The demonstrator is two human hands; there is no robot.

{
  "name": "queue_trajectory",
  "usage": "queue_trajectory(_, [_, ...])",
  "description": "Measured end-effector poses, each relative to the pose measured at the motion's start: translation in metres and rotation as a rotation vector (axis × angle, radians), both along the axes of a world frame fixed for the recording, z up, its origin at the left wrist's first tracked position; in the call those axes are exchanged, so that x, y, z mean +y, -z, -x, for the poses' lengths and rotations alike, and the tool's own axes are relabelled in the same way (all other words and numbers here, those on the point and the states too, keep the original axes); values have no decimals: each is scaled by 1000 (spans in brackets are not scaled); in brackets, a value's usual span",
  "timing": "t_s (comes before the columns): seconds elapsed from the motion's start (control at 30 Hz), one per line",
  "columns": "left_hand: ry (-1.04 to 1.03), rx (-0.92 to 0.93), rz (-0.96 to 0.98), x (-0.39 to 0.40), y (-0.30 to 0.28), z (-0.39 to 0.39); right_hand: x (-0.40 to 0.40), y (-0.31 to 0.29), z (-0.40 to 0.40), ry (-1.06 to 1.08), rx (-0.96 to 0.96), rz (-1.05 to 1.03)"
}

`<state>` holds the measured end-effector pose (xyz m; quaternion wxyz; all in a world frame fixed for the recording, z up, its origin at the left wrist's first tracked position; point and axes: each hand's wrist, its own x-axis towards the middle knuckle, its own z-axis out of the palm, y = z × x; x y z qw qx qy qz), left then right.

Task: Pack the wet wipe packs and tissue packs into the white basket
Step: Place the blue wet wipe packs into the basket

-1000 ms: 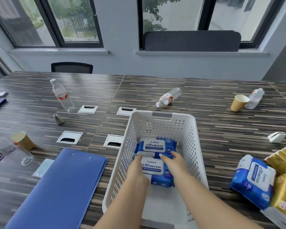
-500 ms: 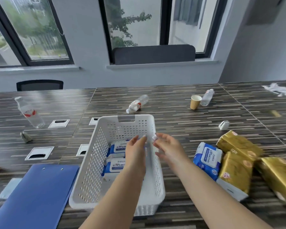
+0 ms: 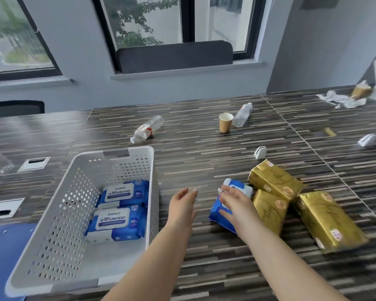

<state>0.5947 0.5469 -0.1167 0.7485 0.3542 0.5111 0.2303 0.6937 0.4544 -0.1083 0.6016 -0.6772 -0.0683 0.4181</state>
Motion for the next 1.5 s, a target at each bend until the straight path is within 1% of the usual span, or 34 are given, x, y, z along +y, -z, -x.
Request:
queue_trajectory(0.07, [10,70,-14,-3,10,-8,-4,10,-14,0,-24,59])
queue_trajectory(0.13, [23,169,-51,-5,20,-20,-9,25,-30,-52,-56,147])
queue_trajectory(0.27, [111,344,-124,-5,32,-40,-9,51,-51,-81,50,214])
queue_trajectory(0.37, [199,445,-175,-2,39,-59,-1,67,-62,-106,82,256])
queue_trajectory(0.5, [303,504,-197,1,48,-80,18,86,-71,-117,63,301])
queue_trajectory(0.63, [375,550,-178,11,70,-101,35,91,-93,-93,139,404])
queue_trajectory(0.77, [525,646,-219,17,91,-120,31,101,-108,-34,163,408])
queue_trajectory(0.83, [604,665,-241,20,98,-127,22,110,-111,15,221,398])
queue_trajectory(0.9, [650,656,-260,22,105,-132,12,120,-111,45,270,372])
queue_trajectory(0.97, [660,633,-238,25,109,-135,10,129,-106,46,253,336])
queue_trajectory(1.07, [588,550,-157,28,110,-133,14,131,-98,82,226,295])
queue_trajectory(1.2, [465,412,-51,32,99,-119,21,118,-100,5,72,287])
queue_trajectory(1.33, [351,264,28,34,76,-101,27,87,-103,-202,-142,224])
queue_trajectory(1.43, [238,144,29,33,55,-84,30,60,-105,-342,-247,175])
queue_trajectory(1.5, [123,51,23,30,43,-76,29,45,-103,-329,-303,133])
